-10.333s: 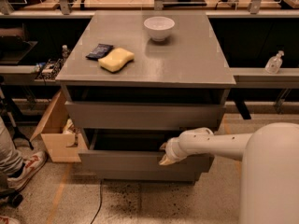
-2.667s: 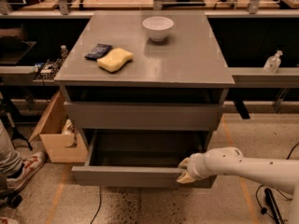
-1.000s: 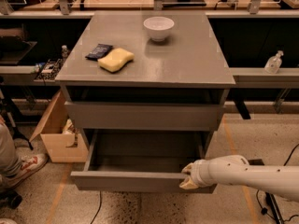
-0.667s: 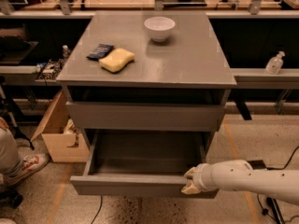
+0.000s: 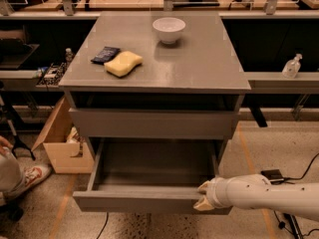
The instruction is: Open middle drawer
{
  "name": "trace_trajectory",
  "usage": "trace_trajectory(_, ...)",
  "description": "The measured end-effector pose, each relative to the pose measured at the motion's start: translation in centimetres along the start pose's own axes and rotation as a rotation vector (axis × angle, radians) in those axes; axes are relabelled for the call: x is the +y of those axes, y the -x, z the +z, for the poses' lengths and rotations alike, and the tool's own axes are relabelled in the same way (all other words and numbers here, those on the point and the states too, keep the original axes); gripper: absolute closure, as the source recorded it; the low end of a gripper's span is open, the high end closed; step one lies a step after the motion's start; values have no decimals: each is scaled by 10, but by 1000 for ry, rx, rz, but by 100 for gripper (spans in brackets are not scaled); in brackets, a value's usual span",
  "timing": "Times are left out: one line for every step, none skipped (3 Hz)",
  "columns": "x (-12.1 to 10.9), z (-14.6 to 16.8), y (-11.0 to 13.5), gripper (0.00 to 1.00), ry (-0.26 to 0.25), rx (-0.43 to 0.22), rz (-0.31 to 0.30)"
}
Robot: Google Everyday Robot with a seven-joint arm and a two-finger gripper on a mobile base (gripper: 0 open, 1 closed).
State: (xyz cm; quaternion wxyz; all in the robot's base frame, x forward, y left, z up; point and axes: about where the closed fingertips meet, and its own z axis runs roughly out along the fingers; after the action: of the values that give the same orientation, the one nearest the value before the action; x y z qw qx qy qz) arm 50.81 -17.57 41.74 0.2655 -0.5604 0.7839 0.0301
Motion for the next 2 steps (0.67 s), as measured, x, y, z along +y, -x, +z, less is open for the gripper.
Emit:
trace_trajectory(1,1,1,82,2,-1,-1)
trace_trajectory(2,2,1,59,4,-1,-1)
